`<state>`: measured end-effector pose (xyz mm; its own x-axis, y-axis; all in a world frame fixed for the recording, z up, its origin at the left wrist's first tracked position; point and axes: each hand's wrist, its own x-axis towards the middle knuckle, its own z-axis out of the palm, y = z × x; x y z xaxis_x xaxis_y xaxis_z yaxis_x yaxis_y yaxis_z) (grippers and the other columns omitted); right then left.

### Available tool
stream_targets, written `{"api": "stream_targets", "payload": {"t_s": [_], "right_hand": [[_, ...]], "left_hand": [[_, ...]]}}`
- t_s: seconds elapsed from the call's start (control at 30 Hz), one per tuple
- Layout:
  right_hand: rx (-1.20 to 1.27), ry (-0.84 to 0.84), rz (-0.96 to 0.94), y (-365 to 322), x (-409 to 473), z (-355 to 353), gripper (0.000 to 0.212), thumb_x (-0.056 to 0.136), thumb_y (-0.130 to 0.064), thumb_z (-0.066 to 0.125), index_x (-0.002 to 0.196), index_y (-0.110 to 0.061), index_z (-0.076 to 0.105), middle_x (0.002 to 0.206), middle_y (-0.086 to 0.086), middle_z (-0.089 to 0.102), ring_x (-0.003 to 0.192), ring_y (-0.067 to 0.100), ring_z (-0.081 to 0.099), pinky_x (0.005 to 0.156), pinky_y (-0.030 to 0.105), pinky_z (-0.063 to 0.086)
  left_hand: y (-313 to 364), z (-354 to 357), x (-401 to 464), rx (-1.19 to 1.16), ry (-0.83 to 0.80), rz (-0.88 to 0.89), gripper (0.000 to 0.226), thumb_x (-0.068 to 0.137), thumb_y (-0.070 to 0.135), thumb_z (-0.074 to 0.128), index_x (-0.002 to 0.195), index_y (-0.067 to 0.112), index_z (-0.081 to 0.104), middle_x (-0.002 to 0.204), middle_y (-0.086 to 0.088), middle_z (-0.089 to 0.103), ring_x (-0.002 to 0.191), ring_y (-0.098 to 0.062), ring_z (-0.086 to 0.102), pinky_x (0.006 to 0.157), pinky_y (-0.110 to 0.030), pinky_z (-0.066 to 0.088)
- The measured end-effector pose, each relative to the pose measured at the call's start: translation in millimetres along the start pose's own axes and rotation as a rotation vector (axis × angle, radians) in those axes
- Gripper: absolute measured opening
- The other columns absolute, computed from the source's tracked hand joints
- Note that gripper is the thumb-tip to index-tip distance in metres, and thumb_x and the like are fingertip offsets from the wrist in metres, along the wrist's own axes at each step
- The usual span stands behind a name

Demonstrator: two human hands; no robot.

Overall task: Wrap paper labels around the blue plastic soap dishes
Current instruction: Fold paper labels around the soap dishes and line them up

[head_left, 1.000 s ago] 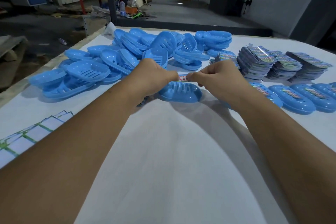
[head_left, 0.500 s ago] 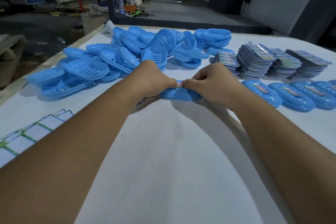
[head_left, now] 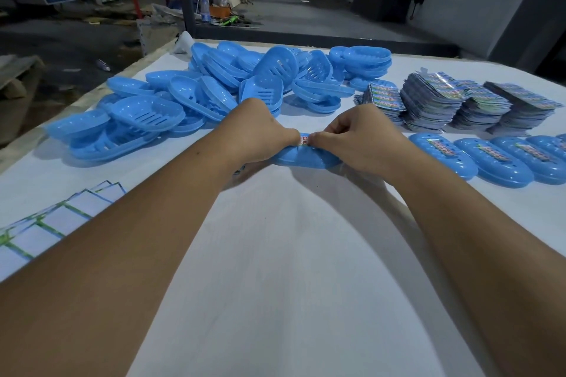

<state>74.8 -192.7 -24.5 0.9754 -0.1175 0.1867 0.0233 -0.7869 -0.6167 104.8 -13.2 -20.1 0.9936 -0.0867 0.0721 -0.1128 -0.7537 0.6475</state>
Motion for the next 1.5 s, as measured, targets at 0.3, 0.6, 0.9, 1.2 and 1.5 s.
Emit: {"api": "stream_targets", "payload": {"t_s": [0.3,0.6,0.9,1.2,1.5], "right_hand": [[-0.028,0.016,-0.011,-0.9,-1.9,0.6,0.04,0.077,-0.052,0.077,0.063,-0.015,0.073,0.06,0.006,0.067,0.053,0.014,0.047,0.053,0.03,0.04],[-0.225,0.112,0.004,-6.7,-3.6,8.7,0.043,0.08,-0.054,0.067,0.061,-0.015,0.066,0.06,0.002,0.063,0.068,0.025,0.061,0.054,0.031,0.043],[-0.467,0.206,-0.014,-17.0,-5.6,8.4,0.038,0.08,-0.056,0.061,0.076,-0.018,0.067,0.08,0.002,0.067,0.074,0.026,0.062,0.053,0.027,0.033],[-0.649,0.26,-0.063,-20.9,-6.4,9.2,0.045,0.086,-0.061,0.059,0.089,-0.017,0.065,0.078,0.003,0.054,0.072,0.03,0.051,0.059,0.029,0.033],[-0.447,0.172,-0.01,-6.3,-5.2,-1.0,0.04,0.094,-0.054,0.054,0.079,-0.019,0.066,0.077,0.002,0.066,0.076,0.027,0.06,0.056,0.033,0.037]], "left_hand": [[-1.0,5.3,0.8,0.087,0.057,0.054,0.041,0.074,0.053,0.075,0.08,0.013,0.072,0.06,0.0,0.053,0.06,-0.022,0.05,0.053,-0.03,0.033],[3.9,10.7,-3.9,0.295,0.188,0.144,0.029,0.079,0.05,0.064,0.077,0.022,0.067,0.079,0.001,0.067,0.08,-0.025,0.064,0.071,-0.036,0.053],[4.1,11.8,-4.5,0.45,0.297,0.281,0.029,0.083,0.053,0.06,0.077,0.025,0.062,0.075,0.004,0.06,0.077,-0.023,0.058,0.065,-0.034,0.038],[6.2,6.4,-2.8,0.597,0.368,0.388,0.039,0.083,0.066,0.058,0.079,0.027,0.062,0.079,0.004,0.061,0.074,-0.022,0.055,0.064,-0.034,0.038],[-7.5,-6.1,4.2,0.421,0.365,0.234,0.041,0.088,0.063,0.057,0.071,0.027,0.056,0.073,0.005,0.057,0.075,-0.023,0.058,0.064,-0.033,0.037]]}}
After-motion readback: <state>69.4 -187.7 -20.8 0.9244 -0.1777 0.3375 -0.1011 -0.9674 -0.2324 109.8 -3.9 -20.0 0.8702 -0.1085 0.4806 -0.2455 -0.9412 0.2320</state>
